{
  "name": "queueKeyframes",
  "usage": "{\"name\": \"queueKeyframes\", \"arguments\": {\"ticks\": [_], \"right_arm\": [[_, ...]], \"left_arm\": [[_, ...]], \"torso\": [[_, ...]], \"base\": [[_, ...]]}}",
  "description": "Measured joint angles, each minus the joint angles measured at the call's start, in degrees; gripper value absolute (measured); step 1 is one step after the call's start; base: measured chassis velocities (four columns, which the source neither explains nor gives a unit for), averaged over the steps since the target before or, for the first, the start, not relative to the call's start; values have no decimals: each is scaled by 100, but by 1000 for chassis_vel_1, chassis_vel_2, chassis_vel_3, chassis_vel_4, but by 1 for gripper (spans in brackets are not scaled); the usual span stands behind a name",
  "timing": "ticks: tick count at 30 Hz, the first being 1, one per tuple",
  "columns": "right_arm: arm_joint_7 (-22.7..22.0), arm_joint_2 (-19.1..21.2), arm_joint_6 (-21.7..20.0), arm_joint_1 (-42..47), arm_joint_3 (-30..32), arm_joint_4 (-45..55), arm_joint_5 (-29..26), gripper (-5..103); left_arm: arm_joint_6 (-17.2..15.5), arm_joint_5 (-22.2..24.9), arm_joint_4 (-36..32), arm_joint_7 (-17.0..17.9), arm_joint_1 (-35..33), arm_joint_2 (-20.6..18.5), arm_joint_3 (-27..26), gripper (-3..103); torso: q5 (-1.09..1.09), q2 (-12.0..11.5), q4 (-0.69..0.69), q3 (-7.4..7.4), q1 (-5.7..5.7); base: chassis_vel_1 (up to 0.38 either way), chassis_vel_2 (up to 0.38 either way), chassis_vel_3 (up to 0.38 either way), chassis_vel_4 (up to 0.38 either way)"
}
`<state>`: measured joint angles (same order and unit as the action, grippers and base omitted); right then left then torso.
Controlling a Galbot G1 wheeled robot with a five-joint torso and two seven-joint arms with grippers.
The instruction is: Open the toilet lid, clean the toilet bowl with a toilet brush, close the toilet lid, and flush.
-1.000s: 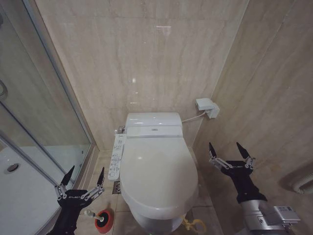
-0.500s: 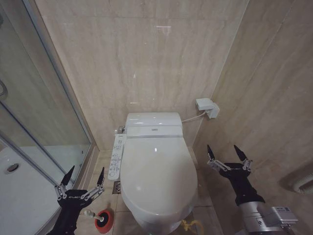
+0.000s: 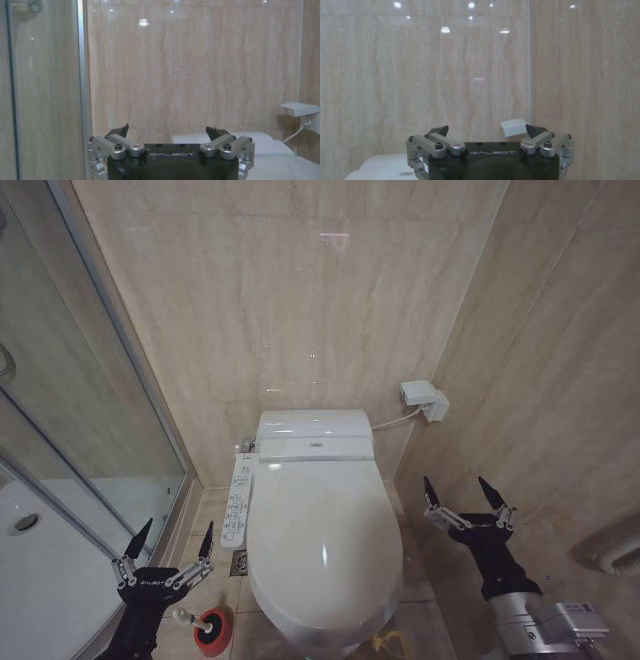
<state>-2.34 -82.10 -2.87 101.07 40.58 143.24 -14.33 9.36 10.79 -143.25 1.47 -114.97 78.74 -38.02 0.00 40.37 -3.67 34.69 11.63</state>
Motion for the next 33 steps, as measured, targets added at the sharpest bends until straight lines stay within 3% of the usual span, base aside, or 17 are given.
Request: {"name": "queueKeyframes", "arguments": {"ticks": [33], "right_arm": [[-3, 1, -2, -2, 0, 0, 0, 100]], "left_arm": [[0, 0, 0, 0, 0, 0, 0, 100]], "torso": [[0, 0, 0, 0, 0]], "base": [[0, 0, 0, 0]]}}
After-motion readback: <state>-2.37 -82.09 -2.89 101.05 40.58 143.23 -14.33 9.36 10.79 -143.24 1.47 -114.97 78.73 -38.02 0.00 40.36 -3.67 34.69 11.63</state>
